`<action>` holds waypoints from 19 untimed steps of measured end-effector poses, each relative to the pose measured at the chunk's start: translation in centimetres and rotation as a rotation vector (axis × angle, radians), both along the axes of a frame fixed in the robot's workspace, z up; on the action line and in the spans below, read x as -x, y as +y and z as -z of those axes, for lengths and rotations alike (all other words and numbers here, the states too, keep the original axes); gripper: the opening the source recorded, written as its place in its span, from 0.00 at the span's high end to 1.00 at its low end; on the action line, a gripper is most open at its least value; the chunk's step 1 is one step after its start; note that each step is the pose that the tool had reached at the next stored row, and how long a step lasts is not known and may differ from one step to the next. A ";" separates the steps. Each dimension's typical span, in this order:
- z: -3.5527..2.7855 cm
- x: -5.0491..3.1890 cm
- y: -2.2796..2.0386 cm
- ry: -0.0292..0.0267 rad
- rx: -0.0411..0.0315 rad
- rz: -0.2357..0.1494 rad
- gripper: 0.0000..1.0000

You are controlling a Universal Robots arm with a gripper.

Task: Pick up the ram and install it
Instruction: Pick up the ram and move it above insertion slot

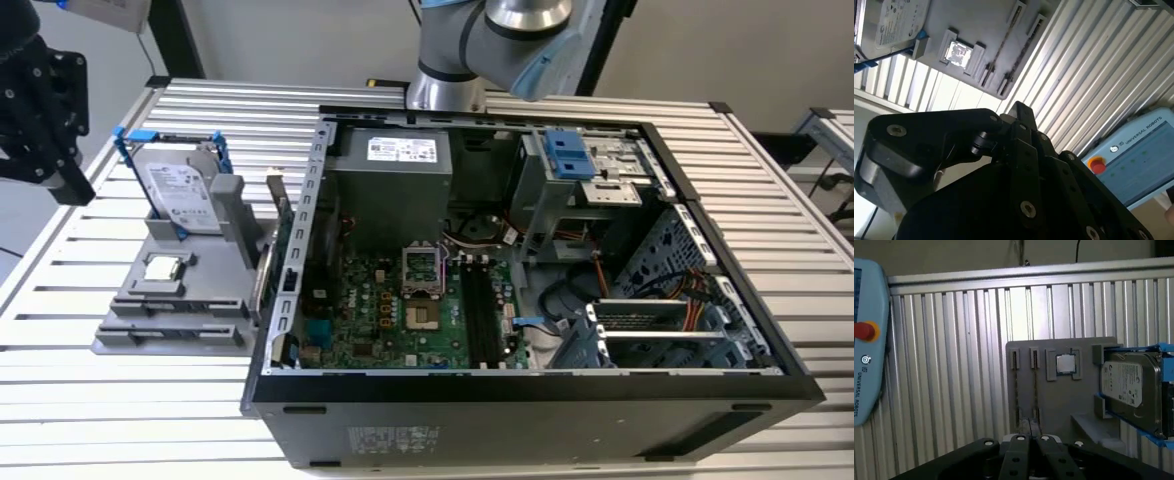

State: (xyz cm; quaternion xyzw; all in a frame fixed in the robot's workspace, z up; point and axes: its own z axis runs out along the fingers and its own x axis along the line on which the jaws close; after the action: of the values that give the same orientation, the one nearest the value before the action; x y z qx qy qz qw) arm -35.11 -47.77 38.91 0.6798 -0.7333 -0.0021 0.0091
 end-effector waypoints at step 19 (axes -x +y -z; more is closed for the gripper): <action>0.39 -0.89 0.00 0.0000 0.0002 -0.038 0.00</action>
State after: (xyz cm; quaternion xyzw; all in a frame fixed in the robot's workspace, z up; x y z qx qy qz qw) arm -34.23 -47.77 38.51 0.6935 -0.7203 -0.0018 0.0092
